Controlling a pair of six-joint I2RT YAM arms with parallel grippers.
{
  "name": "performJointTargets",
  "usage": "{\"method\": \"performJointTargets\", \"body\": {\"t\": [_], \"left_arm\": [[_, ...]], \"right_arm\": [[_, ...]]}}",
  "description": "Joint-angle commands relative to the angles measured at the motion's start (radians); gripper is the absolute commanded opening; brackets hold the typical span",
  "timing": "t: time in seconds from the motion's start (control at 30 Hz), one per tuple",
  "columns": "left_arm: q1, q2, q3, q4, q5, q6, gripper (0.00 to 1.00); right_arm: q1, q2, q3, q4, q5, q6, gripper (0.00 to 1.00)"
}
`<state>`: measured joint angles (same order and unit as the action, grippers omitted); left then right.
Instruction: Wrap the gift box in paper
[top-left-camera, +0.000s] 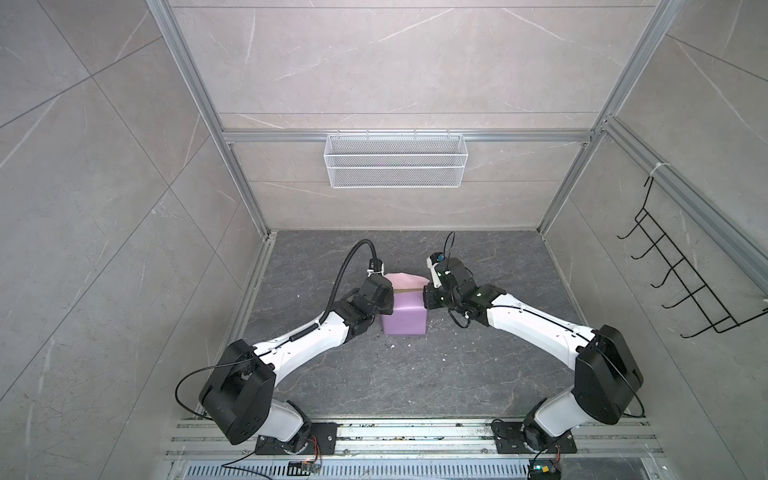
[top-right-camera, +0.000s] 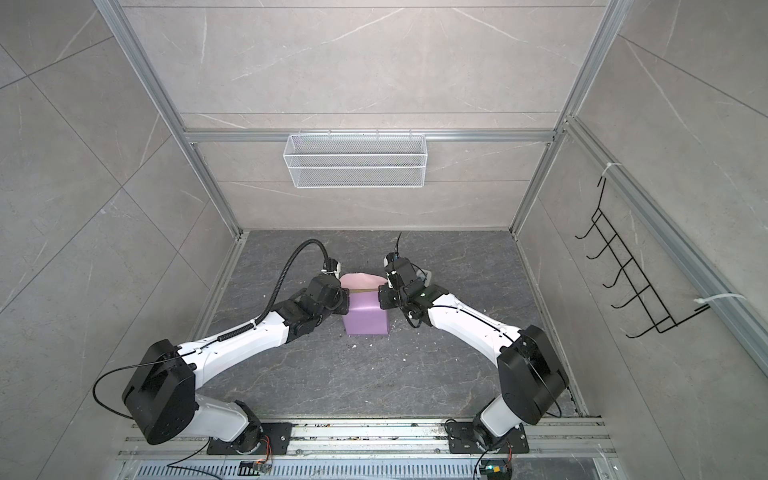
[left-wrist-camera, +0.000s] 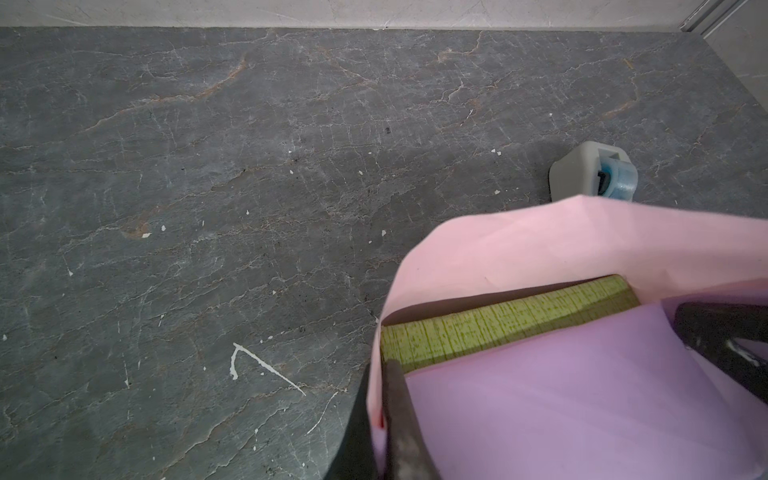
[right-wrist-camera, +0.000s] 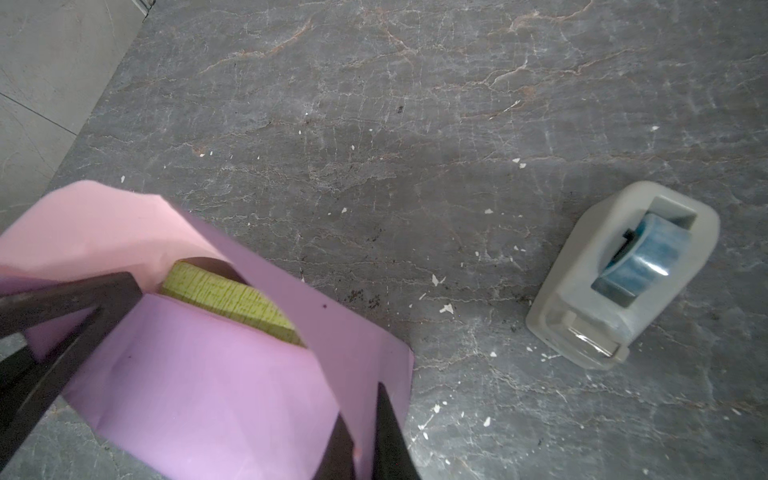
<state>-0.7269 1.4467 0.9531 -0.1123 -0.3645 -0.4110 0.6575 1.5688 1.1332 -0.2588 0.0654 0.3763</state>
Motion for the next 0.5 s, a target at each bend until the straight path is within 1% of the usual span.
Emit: {"method": "performJointTargets", "body": {"t": [0.0, 0.1, 0.13, 0.27, 0.37, 0.47], "left_arm": [[-0.003, 0.011, 0.038, 0.002, -0.005, 0.000, 0.00], [-0.003, 0.011, 0.039, 0.002, -0.007, 0.000, 0.00], [-0.003, 0.011, 0.037, 0.001, -0.008, 0.000, 0.00], [-0.003, 0.012, 0.039, 0.001, -0.013, 0.000, 0.00], [-0.003, 0.015, 0.039, 0.000, -0.013, 0.000, 0.00], [-0.003, 0.017, 0.040, 0.000, -0.011, 0.000, 0.00]], "right_arm": [[0.008, 0.020, 0.030, -0.027, 0.021, 0.026, 0.05], [0.010, 0.020, 0.041, -0.029, 0.018, 0.034, 0.04], [0.010, 0.018, 0.046, -0.034, 0.015, 0.037, 0.06], [0.011, -0.006, 0.061, -0.049, 0.014, 0.056, 0.22], [0.011, -0.021, 0.071, -0.061, 0.013, 0.064, 0.29], [0.011, -0.020, 0.078, -0.068, 0.015, 0.065, 0.29]]}}
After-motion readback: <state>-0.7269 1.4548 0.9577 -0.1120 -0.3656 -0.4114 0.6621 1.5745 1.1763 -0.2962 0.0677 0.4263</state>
